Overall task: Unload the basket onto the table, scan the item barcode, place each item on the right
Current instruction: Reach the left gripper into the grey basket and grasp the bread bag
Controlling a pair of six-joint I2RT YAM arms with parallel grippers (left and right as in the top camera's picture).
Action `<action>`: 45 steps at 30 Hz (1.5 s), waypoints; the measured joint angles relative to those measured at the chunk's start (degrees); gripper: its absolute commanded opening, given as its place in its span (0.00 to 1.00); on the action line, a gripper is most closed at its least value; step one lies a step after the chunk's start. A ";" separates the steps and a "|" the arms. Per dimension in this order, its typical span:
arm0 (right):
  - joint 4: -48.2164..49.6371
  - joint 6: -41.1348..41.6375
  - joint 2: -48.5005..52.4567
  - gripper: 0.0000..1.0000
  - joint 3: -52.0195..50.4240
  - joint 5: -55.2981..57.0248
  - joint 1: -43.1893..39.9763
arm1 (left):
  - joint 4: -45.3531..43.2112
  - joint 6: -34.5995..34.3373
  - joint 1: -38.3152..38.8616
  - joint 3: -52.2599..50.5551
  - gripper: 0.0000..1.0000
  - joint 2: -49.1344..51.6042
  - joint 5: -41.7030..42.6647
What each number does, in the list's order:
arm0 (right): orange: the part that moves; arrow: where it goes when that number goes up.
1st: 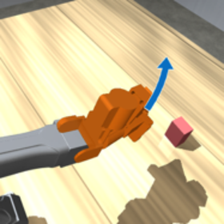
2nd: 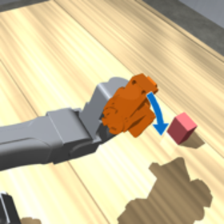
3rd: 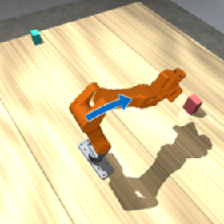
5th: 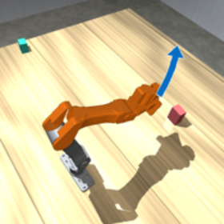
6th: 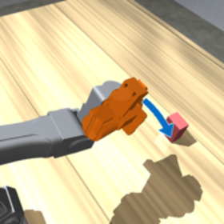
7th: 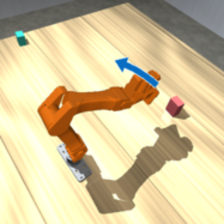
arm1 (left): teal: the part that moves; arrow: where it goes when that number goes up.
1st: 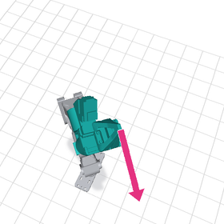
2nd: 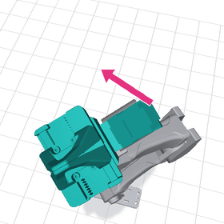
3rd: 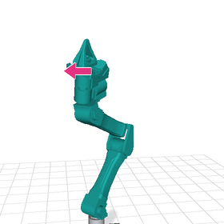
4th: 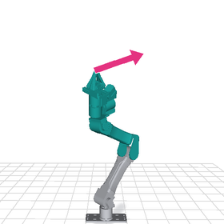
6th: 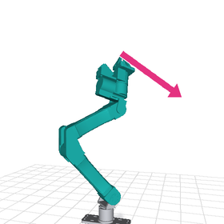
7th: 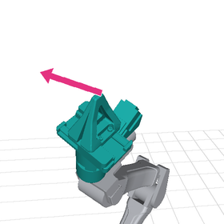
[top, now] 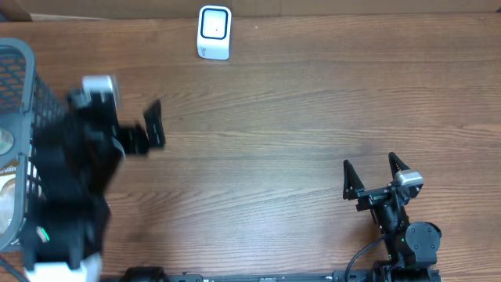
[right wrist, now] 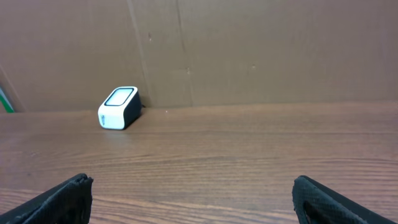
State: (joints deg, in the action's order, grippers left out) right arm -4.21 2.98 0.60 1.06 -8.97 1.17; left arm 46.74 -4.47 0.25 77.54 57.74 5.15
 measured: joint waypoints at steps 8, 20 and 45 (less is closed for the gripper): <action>0.11 0.02 -0.02 1.00 0.00 0.02 -0.02 | 27.61 -1.40 -0.02 34.67 1.00 20.33 4.96; 0.02 0.02 -0.02 1.00 0.00 0.02 -0.02 | 29.81 -11.34 -13.35 41.00 1.00 28.17 8.81; 0.07 0.00 -0.02 1.00 0.00 0.00 0.00 | 29.62 -18.60 -52.52 27.10 1.00 47.17 -8.07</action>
State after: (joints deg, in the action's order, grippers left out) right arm -4.14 2.98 0.58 1.06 -8.97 1.17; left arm 76.36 -23.07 -52.27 104.64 104.90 -2.92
